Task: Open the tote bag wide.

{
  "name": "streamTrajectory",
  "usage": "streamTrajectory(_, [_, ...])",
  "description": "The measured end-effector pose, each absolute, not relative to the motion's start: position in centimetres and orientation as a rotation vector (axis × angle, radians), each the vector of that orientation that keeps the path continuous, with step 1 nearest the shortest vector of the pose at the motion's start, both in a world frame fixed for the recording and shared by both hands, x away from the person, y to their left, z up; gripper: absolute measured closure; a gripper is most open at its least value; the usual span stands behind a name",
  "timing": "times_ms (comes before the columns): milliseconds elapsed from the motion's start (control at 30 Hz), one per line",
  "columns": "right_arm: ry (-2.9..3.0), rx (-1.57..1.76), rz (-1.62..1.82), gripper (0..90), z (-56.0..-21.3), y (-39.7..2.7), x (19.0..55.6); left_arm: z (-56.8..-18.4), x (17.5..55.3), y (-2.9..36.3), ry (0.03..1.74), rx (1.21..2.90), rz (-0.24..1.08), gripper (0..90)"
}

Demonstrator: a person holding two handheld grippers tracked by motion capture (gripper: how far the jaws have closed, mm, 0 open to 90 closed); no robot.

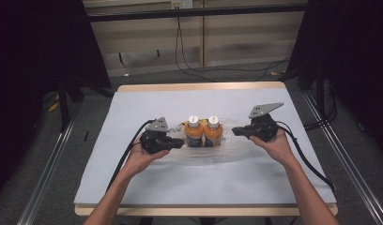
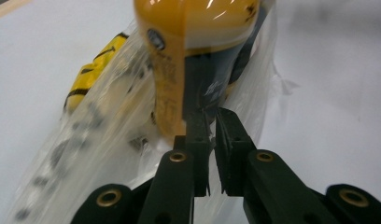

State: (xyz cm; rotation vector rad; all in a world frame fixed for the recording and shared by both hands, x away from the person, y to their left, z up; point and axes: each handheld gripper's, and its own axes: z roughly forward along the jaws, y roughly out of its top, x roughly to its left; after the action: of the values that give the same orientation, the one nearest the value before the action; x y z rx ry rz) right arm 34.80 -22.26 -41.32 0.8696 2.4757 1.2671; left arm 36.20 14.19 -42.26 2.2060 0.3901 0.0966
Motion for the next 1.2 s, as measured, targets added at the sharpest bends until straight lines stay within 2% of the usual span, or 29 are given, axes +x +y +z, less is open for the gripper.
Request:
streamTrajectory(267, [2.492,0.852,1.278,90.0,-41.4,-20.8,35.4,-42.0,35.2,12.2,0.359,2.141,0.079,81.1])
streamTrajectory(400, [2.501,0.825,1.292,90.0,-41.1,-20.1,35.8,-42.1,34.9,10.7,0.367,2.140,0.076,84.2])
streamTrajectory(700, [2.530,0.822,1.281,90.0,-41.5,-18.9,37.6,-42.6,34.6,8.3,0.361,2.139,0.059,73.5])
streamTrajectory(800, [2.529,0.836,1.293,88.2,-41.9,-18.8,38.2,-42.9,34.1,7.5,0.347,2.182,0.114,66.0])
streamTrajectory(867, [2.531,0.847,1.299,87.8,-42.1,-18.7,38.4,-43.1,34.1,7.4,0.357,2.183,0.127,66.0])
streamTrajectory(1033, [2.577,0.849,1.235,90.0,-43.3,-17.8,39.1,-43.9,34.2,7.3,0.381,2.204,0.165,79.3])
streamTrajectory(1200, [2.608,0.871,1.219,90.0,-44.4,-17.5,39.7,-44.6,34.4,7.2,0.385,2.216,0.180,84.9])
